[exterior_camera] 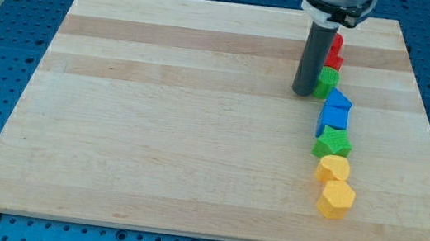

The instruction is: Point your arm at the green circle

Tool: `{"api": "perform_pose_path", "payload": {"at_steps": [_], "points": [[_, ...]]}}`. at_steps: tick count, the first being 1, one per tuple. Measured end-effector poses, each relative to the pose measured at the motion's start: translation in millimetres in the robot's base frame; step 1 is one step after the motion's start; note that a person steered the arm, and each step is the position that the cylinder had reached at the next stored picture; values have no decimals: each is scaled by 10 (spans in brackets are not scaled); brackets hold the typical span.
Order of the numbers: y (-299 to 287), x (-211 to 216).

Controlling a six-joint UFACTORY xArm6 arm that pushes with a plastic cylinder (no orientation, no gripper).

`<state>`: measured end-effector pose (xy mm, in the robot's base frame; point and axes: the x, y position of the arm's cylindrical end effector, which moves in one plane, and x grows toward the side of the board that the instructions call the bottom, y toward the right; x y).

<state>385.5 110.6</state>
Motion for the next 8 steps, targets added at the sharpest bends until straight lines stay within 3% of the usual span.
{"api": "perform_pose_path", "payload": {"at_steps": [3,8], "points": [[-122,-376],[-257,-396]]}}
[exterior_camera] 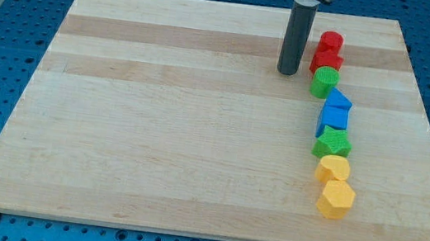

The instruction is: Point your arm at the green circle

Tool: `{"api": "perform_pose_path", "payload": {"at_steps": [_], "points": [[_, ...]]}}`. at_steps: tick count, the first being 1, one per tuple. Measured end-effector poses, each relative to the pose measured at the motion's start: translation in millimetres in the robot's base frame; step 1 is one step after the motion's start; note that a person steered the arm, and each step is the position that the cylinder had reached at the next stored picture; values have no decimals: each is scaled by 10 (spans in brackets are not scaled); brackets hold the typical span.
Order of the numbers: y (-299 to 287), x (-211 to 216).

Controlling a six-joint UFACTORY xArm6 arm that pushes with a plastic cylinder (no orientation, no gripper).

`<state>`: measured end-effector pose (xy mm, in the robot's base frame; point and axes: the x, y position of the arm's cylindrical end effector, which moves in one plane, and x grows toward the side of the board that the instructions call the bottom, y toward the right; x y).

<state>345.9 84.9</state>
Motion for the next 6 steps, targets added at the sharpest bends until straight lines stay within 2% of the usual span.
{"api": "perform_pose_path", "payload": {"at_steps": [3,5,6], "points": [[-497,36],[-859,210],[-677,435]]}}
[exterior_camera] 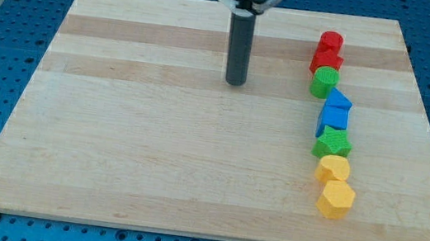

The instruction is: Point your arm at the green circle

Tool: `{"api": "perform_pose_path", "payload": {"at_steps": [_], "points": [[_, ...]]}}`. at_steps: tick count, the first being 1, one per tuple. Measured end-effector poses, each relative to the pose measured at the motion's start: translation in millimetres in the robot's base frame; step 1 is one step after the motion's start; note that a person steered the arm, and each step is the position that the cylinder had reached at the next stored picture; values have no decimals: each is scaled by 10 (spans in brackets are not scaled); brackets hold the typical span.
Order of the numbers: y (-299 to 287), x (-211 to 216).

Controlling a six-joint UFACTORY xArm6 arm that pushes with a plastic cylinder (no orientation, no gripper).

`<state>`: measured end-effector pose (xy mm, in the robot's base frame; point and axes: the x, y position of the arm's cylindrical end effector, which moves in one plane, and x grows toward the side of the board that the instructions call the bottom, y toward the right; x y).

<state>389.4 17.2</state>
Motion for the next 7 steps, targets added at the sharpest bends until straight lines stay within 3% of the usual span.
{"api": "perform_pose_path", "payload": {"at_steps": [3,7], "points": [[726,-216],[849,-216]]}}
